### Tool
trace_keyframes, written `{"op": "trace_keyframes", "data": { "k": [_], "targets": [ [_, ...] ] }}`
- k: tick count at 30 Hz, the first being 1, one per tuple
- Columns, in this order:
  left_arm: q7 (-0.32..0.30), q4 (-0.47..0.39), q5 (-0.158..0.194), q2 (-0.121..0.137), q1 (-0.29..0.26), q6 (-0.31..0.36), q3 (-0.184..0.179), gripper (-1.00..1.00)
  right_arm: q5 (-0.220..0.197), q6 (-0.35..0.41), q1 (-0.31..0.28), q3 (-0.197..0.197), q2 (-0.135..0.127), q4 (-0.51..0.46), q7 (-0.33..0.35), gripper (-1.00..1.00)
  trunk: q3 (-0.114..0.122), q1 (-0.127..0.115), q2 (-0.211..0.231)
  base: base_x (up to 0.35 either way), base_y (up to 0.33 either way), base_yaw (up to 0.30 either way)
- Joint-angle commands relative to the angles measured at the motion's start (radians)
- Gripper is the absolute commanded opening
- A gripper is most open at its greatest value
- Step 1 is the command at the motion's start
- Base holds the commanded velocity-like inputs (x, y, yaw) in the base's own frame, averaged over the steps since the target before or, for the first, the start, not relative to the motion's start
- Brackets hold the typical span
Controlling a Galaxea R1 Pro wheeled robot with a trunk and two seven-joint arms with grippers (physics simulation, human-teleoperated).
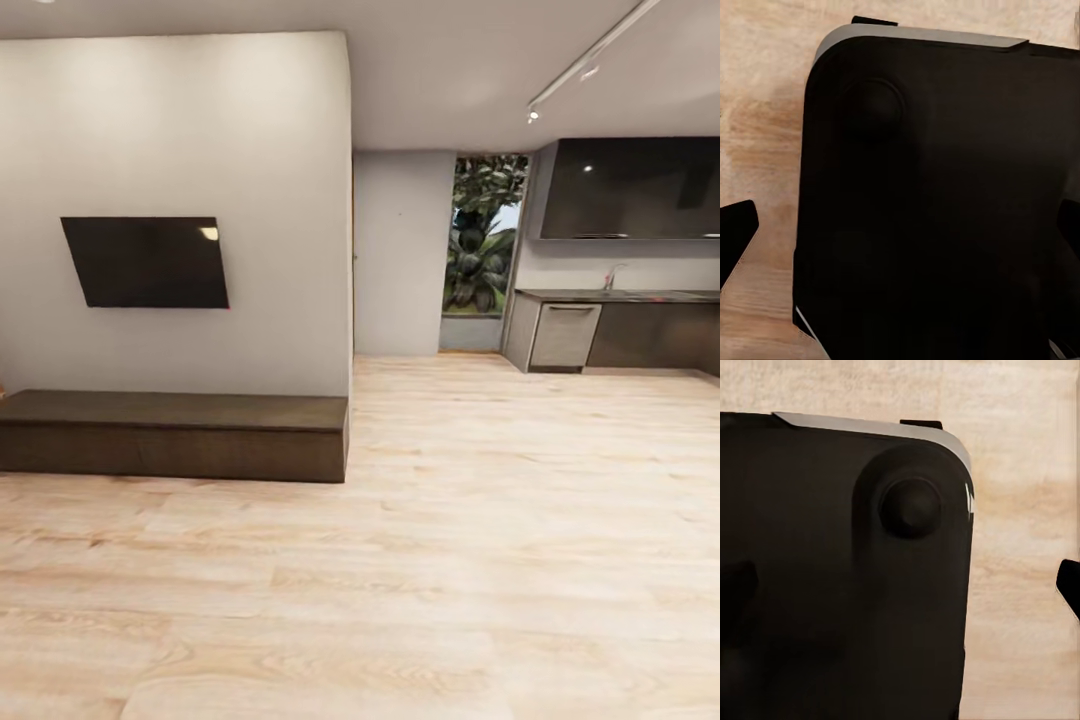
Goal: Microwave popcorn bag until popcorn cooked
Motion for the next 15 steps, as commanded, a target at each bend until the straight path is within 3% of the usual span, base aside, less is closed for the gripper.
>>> {"op": "trace_keyframes", "data": {
  "k": [1, 15],
  "targets": [
    [0.001, -0.001, 0.006, 0.0, 0.0, -0.002, 0.006, 1.0, 0.005, -0.005, 0.0, -0.001, 0.0, 0.001, 0.0, 1.0, -0.001, 0.001, 0.0, 0.324, 0.0, 0.0],
    [0.001, -0.001, 0.006, 0.001, 0.0, -0.002, 0.006, 1.0, 0.005, -0.005, 0.0, -0.001, 0.0, 0.001, 0.0, 1.0, -0.001, 0.001, 0.0, 0.324, 0.0, 0.0]
  ]
}}
